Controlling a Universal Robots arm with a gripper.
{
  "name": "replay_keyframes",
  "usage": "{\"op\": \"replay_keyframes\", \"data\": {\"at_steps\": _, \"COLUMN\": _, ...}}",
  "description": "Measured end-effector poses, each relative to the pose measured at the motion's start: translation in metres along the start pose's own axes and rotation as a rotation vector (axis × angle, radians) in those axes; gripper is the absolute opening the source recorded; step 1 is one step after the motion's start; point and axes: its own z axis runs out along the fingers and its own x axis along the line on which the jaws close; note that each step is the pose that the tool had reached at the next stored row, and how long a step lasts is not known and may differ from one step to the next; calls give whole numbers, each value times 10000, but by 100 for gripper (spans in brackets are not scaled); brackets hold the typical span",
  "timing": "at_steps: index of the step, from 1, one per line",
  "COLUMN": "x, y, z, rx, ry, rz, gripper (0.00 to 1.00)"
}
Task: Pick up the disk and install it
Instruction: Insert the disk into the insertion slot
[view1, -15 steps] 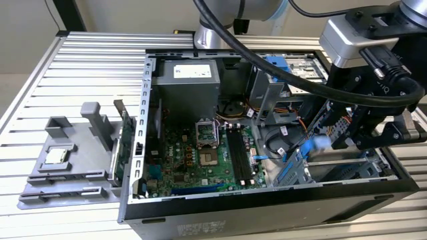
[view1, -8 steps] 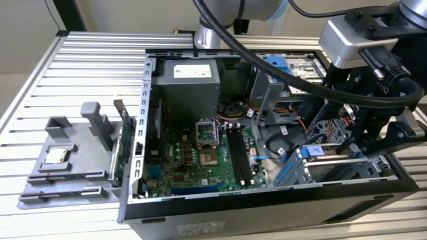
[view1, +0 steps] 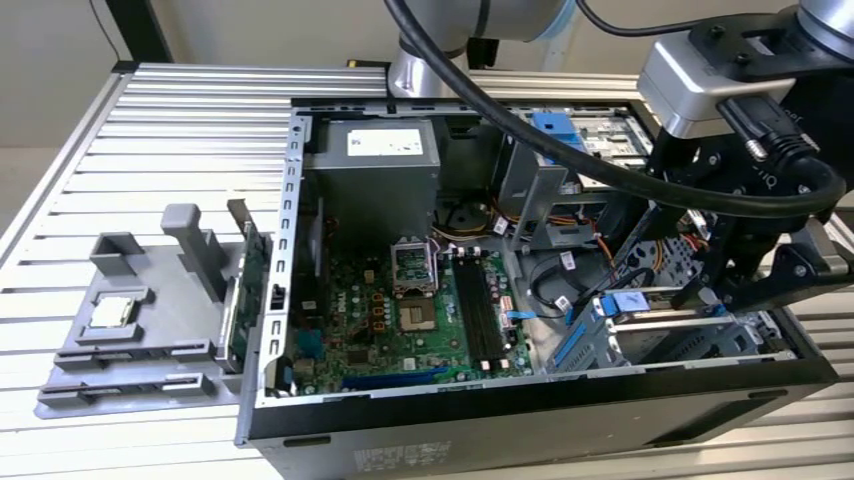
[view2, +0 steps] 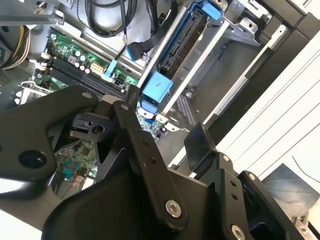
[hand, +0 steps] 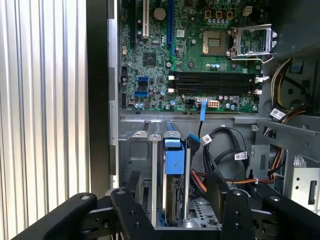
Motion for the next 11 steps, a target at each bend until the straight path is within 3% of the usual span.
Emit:
{"op": "replay_keyframes", "data": {"at_steps": 3, "x": 1, "y": -19, "z": 6, "rx": -1, "ry": -3, "rz": -1, "gripper": 100}}
{"op": "replay_keyframes", "data": {"at_steps": 5, "x": 1, "y": -84, "z": 18, "rx": -24, "ry": 0, "rz": 1, "gripper": 100}}
{"op": "replay_keyframes", "data": {"at_steps": 11, "x": 7, "y": -318, "z": 67, "rx": -321, "ry": -10, "rz": 10, "gripper": 100}}
